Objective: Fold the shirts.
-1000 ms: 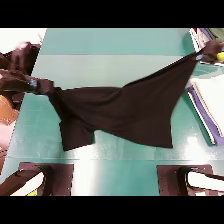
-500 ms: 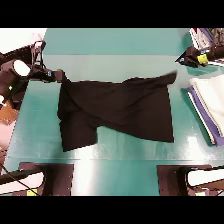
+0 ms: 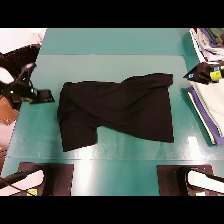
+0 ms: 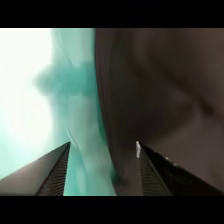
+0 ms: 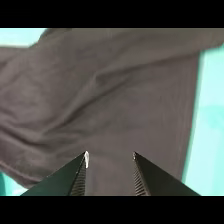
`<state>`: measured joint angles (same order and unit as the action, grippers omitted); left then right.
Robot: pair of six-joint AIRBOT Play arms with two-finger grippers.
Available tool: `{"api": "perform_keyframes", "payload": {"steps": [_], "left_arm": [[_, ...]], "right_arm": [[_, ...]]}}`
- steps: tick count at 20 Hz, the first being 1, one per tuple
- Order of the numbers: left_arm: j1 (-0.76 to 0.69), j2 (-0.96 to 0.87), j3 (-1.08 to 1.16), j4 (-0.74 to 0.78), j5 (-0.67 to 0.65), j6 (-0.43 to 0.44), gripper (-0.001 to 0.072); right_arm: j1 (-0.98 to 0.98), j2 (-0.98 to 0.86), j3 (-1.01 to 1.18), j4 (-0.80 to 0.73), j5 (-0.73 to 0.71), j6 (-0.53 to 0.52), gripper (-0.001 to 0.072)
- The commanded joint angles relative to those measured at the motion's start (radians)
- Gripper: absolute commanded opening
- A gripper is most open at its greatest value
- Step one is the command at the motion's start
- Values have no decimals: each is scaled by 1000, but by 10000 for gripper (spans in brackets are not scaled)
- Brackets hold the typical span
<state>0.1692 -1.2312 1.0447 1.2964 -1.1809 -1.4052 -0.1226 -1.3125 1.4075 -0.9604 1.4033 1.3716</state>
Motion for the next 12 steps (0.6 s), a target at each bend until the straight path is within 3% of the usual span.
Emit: {"api": "perform_keyframes", "payload": {"steps": [1,9,11,12], "left_arm": [[21,72,-186,-101,1,11,509],[20,76,-310,-227,235,25,507],[20,76,-311,-232,256,26,475],[19,76,-311,-232,253,26,378]], "right_arm": [[-11,129,-170,0,-59,-12,340],[-11,236,-321,1,-95,-11,339],[-12,253,-356,-1,-95,-11,340],[-12,260,-371,-1,-95,-12,340]]}}
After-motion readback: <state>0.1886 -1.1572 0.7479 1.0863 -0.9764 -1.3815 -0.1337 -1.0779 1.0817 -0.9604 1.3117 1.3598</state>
